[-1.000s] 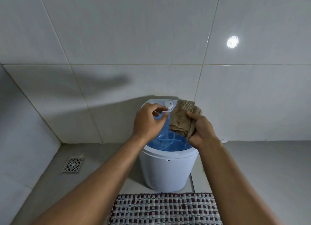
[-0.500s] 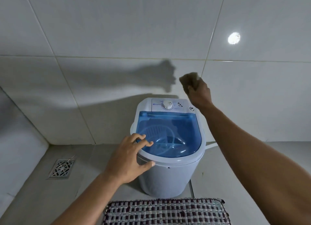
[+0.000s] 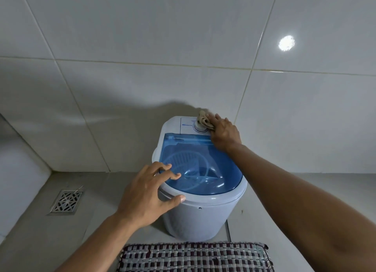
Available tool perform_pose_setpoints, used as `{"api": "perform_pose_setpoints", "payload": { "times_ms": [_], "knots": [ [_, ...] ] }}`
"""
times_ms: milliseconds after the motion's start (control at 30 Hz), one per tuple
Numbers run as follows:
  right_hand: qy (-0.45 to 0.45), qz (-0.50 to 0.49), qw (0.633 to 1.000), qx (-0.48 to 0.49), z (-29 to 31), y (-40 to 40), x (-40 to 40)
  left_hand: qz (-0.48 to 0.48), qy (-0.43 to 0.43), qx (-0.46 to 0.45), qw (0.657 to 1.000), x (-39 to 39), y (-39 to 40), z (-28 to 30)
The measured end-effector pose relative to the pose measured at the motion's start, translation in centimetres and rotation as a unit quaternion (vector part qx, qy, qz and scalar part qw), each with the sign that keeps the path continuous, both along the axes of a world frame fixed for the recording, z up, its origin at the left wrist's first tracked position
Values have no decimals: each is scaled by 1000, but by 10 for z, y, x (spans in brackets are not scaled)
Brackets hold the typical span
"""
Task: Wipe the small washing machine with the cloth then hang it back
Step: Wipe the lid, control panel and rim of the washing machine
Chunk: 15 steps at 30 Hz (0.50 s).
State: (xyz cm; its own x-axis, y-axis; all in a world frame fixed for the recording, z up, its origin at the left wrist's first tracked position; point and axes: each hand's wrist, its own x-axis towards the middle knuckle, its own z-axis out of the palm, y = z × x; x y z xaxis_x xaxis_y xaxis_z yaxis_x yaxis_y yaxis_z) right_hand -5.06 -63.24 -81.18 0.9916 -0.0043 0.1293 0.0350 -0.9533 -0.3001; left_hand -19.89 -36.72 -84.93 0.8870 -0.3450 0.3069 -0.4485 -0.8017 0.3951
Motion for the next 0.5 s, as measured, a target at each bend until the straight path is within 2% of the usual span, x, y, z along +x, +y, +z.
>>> {"api": "perform_pose_setpoints", "payload": {
  "times_ms": [167,367,433,500],
  "knots": [
    [-33,-20,999,-24,-4,5,-24,-3,15,6,1000,0,0,6],
    [-32,-17,999,-40,4,3,-52,-3,35,22,999,-2,-3,11],
    [14,-12,1000,19,16,0,-54,-6,29,22,999,-3,-3,12],
    [52,-60,977,195,30,-7,-49,-5,22,25,999,-3,-3,12]
  ]
}}
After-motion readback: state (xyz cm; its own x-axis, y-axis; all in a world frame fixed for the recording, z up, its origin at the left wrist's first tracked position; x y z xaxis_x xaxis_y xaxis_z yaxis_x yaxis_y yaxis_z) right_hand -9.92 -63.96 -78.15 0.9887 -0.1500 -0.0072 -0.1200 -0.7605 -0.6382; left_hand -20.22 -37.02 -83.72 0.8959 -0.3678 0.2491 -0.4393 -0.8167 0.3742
